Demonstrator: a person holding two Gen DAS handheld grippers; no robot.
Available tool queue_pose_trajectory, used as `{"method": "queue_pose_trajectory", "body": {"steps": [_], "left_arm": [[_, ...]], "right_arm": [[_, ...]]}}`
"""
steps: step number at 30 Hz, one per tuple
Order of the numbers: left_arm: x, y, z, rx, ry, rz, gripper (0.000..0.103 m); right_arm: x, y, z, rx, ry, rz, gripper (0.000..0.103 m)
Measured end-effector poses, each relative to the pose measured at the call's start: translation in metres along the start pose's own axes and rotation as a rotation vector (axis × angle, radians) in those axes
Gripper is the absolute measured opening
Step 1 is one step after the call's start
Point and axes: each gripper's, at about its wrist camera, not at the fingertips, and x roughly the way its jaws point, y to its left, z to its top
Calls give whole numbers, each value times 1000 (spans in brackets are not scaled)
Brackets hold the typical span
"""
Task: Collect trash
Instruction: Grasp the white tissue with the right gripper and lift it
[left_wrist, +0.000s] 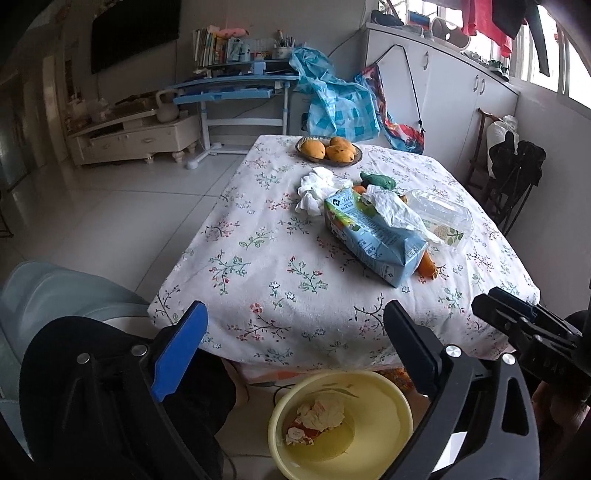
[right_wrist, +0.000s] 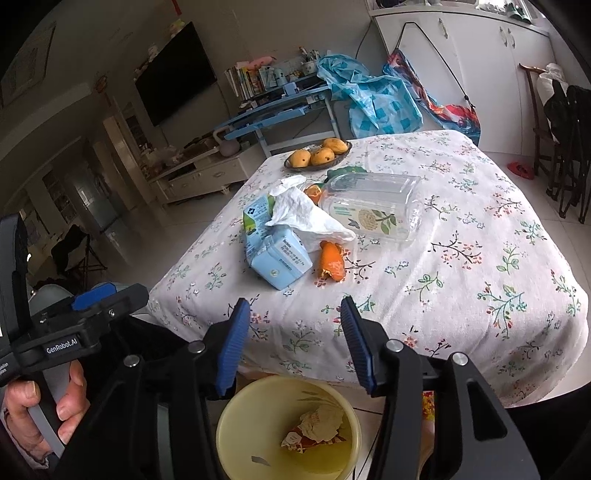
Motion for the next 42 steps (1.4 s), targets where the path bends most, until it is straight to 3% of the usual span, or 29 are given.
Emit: {"method": "queue_pose_trajectory", "body": {"steps": [15,22,28,36,42], "left_arm": [[10,-1,21,-14,-29,-13,95],[18,1,45,-36,-58,-12,96],[27,2,53,-46,-60,-11,96],[34,5,52,-56,-45,-10,96],[39,7,51,-56,-33,-12,96]], "right_arm": [[21,13,38,-105,-17,-3,56],[62,8,70,-114,24,-7,56],[93,1,78,-120,79,-15,56],[118,-2,79,-113,138,8,46],[123,2,83,-115,134,29,27]]}}
